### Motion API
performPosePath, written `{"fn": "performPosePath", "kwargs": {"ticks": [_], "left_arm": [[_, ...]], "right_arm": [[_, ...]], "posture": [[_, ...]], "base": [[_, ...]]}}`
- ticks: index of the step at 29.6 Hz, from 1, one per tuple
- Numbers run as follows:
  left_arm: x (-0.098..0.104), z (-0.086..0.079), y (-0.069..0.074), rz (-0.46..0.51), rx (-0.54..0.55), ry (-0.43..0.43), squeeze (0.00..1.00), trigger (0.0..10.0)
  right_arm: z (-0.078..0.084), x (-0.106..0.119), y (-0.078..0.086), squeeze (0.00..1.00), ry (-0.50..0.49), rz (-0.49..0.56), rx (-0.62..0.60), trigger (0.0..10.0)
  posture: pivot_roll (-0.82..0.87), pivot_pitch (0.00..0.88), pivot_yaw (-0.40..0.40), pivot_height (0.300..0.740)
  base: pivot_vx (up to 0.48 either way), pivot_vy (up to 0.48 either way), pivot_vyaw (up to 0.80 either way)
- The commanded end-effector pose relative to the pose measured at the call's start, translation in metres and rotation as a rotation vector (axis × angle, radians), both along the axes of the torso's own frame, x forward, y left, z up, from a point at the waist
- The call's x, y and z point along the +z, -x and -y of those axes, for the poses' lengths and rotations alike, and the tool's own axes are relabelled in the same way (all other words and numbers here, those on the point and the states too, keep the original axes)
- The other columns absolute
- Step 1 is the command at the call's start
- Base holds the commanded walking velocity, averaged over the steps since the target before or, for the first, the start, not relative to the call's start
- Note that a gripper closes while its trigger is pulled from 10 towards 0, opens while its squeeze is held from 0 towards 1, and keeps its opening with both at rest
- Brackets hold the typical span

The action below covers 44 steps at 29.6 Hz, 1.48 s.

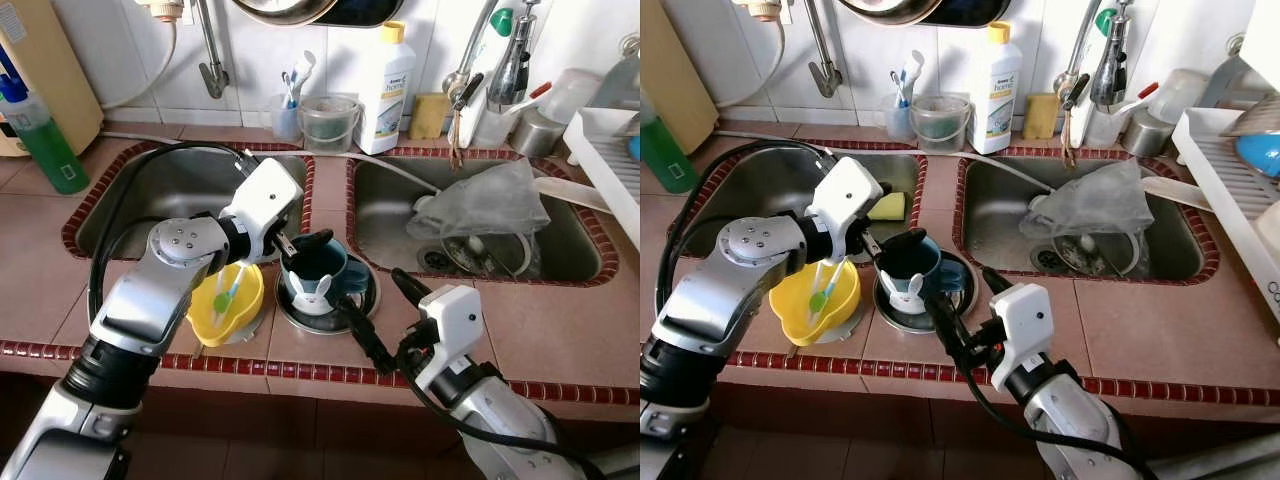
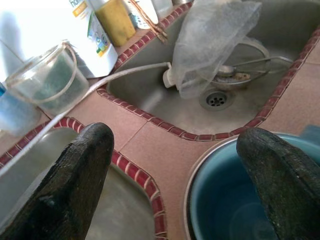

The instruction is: Kitchen organization

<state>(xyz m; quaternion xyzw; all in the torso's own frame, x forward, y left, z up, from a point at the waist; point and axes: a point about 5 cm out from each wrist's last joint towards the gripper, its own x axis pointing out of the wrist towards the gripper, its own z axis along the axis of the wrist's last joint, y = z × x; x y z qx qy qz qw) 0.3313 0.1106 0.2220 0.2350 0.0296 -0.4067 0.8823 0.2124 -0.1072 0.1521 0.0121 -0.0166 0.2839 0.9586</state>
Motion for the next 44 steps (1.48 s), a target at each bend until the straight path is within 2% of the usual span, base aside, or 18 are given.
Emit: {"fn": "performPosePath", "kwargs": {"ticks": [1,6,8,10,23,24,25,26,44], "left_arm": [[0.005,0.001,-0.002,0.026,-0.032,-0.044,0.0,10.0],[0.006,-0.002,-0.005,0.022,-0.064,-0.081,0.0,10.0],[0.005,-0.004,-0.007,0.023,-0.099,-0.15,0.0,10.0],[0.005,-0.005,-0.008,0.026,-0.121,-0.177,0.0,10.0],[-0.007,-0.002,-0.007,-0.007,-0.226,-0.278,0.0,9.8],[-0.009,-0.002,-0.006,-0.01,-0.244,-0.297,0.0,5.6],[-0.01,-0.001,-0.004,-0.014,-0.261,-0.307,0.0,4.8],[-0.009,0.0,-0.003,-0.014,-0.28,-0.306,0.0,0.0],[0.001,0.001,-0.005,0.001,-0.326,-0.322,0.0,0.0]], "right_arm": [[-0.001,0.004,0.003,0.0,-0.004,0.002,0.014,10.0],[-0.001,0.005,0.003,0.0,-0.004,0.004,0.014,10.0],[-0.002,0.007,0.005,0.0,-0.009,0.001,0.02,10.0],[-0.002,0.008,0.006,0.0,-0.011,-0.001,0.022,10.0],[-0.003,0.01,0.01,0.0,-0.02,-0.01,0.008,10.0],[-0.003,0.01,0.01,0.0,-0.021,-0.011,0.006,10.0],[-0.003,0.01,0.01,0.0,-0.022,-0.013,0.004,10.0],[-0.003,0.01,0.01,0.0,-0.022,-0.012,0.002,10.0],[-0.004,0.01,0.005,0.0,-0.029,-0.001,-0.021,10.0]], "posture": [[-0.09,0.106,0.056,0.74],[-0.09,0.111,0.056,0.74],[-0.09,0.116,0.054,0.74],[-0.08,0.123,0.057,0.74],[-0.09,0.143,0.08,0.74],[-0.09,0.143,0.08,0.74],[-0.09,0.144,0.081,0.74],[-0.09,0.145,0.083,0.74],[-0.08,0.14,0.095,0.74]], "base": [[0.0,0.0,0.0],[0.0,0.0,0.0],[0.0,0.0,0.0],[0.0,0.0,0.0],[0.0,0.0,0.0],[0.0,0.0,0.0],[0.0,0.0,0.0],[0.0,0.0,0.0],[0.0,0.0,0.0]]}}
